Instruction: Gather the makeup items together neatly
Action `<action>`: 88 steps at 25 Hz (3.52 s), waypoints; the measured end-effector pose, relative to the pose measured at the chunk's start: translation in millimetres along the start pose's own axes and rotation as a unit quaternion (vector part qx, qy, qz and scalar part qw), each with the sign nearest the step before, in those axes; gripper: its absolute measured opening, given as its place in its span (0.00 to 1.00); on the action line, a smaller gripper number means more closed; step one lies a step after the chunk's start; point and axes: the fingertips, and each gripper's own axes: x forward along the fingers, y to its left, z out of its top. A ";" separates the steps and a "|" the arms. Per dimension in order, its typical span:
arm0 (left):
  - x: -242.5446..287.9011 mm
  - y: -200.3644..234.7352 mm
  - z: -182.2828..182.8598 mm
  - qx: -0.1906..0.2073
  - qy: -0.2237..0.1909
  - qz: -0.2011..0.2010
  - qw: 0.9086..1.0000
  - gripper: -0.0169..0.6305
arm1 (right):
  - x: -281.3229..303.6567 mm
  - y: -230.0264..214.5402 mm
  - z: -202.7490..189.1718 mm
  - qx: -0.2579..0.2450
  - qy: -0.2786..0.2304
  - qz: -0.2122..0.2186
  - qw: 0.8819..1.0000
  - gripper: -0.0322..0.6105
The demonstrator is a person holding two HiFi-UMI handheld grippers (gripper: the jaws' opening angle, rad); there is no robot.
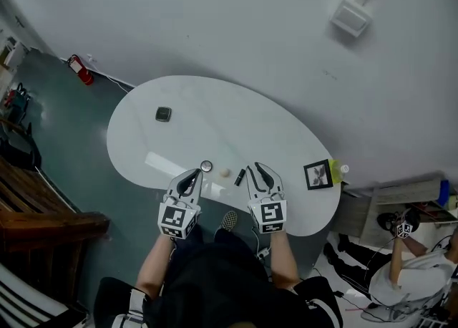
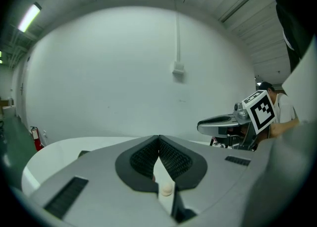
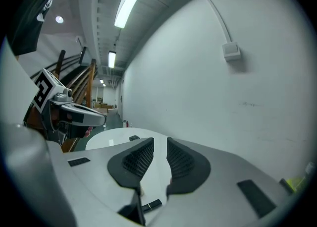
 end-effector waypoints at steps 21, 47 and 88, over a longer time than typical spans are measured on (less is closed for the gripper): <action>-28.1 -33.2 30.5 0.025 -0.046 -0.032 0.998 0.05 | -52.5 23.0 22.4 0.007 -0.041 -0.025 0.999 0.10; -83.7 123.3 19.6 -0.008 -0.044 0.074 0.996 0.05 | 60.8 154.0 55.3 -0.002 -0.029 0.105 0.994 0.10; 74.4 444.2 -71.5 -0.039 0.094 -0.091 0.991 0.05 | 413.7 216.2 -7.4 0.104 0.127 -0.047 0.985 0.11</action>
